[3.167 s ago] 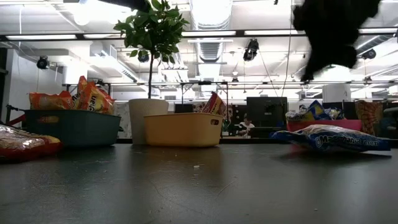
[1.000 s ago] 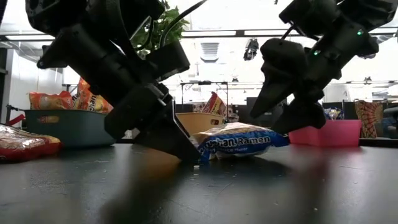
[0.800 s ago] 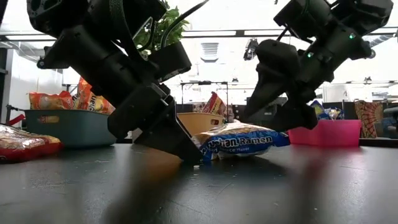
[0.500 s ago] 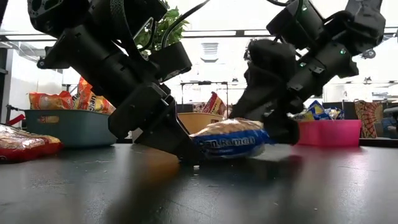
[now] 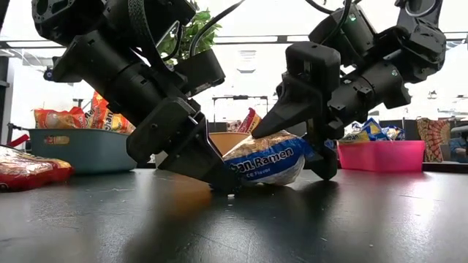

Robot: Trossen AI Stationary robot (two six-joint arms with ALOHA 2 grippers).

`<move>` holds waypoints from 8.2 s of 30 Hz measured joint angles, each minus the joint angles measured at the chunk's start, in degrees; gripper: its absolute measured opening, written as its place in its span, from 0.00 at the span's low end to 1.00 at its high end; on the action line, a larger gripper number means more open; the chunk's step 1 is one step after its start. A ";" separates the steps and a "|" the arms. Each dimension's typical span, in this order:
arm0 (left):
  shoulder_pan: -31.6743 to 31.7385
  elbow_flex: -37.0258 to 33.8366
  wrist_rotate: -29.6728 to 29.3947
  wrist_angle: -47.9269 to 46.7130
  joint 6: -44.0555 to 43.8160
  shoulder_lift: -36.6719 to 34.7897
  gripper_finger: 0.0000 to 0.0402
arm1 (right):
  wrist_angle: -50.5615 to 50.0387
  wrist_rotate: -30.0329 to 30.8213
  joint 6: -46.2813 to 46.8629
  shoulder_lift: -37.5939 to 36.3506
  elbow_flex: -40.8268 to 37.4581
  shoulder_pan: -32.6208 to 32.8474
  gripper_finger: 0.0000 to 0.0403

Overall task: Sort Maruchan noodles
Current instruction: Put the blue noodle pack into the red bin, then put the right red noodle pack into the yellow bin

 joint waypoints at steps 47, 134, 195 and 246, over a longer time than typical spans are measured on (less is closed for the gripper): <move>-2.93 -3.69 -7.74 -29.89 4.13 -37.04 0.58 | -8.34 8.91 -11.26 -10.07 0.04 -1.31 0.35; -3.02 -6.08 -14.30 -32.14 12.64 -39.06 0.58 | -128.63 35.38 -91.58 -17.40 23.15 -35.30 0.35; -2.80 -6.08 -14.27 -32.14 12.63 -39.06 0.58 | -128.39 35.43 -78.65 -17.55 38.85 -33.68 0.50; -10.06 4.79 16.46 -62.03 -48.54 -28.86 0.58 | -58.99 20.33 -55.01 -30.64 25.87 13.96 0.50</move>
